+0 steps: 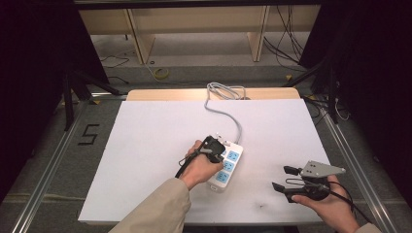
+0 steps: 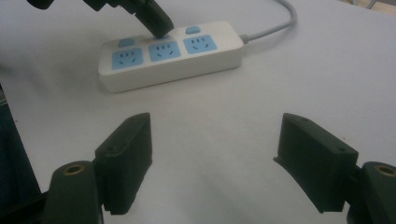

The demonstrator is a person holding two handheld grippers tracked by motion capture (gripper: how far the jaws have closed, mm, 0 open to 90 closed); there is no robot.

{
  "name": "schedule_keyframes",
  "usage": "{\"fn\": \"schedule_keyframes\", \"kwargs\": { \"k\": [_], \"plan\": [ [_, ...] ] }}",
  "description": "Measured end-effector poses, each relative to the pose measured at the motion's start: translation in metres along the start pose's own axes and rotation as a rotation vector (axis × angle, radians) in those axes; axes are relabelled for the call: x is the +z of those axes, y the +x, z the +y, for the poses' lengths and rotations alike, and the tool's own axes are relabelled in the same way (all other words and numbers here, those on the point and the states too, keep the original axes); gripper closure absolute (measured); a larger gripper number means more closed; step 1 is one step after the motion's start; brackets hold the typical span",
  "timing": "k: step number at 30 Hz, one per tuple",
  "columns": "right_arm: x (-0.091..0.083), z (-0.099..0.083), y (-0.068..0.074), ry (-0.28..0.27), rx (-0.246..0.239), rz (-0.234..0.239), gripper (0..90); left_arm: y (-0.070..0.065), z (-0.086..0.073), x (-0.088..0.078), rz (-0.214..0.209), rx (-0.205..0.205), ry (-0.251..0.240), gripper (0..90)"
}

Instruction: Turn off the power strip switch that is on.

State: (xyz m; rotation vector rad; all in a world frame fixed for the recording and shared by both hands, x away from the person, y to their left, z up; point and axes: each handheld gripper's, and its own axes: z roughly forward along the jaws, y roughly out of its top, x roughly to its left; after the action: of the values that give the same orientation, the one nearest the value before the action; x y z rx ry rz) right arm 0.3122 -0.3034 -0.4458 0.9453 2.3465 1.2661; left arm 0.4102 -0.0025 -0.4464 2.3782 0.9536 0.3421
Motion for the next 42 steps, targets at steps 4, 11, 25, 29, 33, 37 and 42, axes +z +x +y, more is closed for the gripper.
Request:
{"fn": "schedule_keyframes", "kwargs": {
  "k": [4, 11, 25, 29, 33, 37, 42],
  "plan": [
    [0.0001, 0.0000, -0.0001, 0.002, 0.003, 0.000, 26.8, 0.0004, 0.0005, 0.0003, -0.002, -0.005, 0.006, 90.0],
    [0.0001, -0.0001, -0.0001, 0.000, 0.002, 0.001, 26.8, 0.0008, 0.0018, 0.0007, -0.004, -0.011, 0.013, 90.0],
    [-0.0005, -0.0001, -0.0002, -0.006, 0.001, 0.001, 26.8, 0.0004, 0.0042, 0.0017, 0.001, -0.016, 0.034, 90.0],
    [-0.0010, 0.0000, 0.0002, -0.005, 0.000, 0.002, 26.8, -0.0043, 0.0053, 0.0023, 0.015, 0.012, 0.034, 90.0],
    [-0.0008, -0.0001, -0.0001, -0.005, -0.003, 0.003, 26.8, -0.0010, 0.0061, 0.0024, -0.003, -0.009, 0.040, 90.0],
    [-0.0011, -0.0002, 0.0004, -0.003, -0.001, 0.003, 26.8, -0.0013, 0.0064, 0.0024, 0.000, -0.011, 0.043, 90.0],
    [-0.0001, 0.0000, 0.0006, 0.002, -0.003, 0.004, 26.8, -0.0006, 0.0063, 0.0022, -0.005, -0.017, 0.043, 90.0]
  ]
}}
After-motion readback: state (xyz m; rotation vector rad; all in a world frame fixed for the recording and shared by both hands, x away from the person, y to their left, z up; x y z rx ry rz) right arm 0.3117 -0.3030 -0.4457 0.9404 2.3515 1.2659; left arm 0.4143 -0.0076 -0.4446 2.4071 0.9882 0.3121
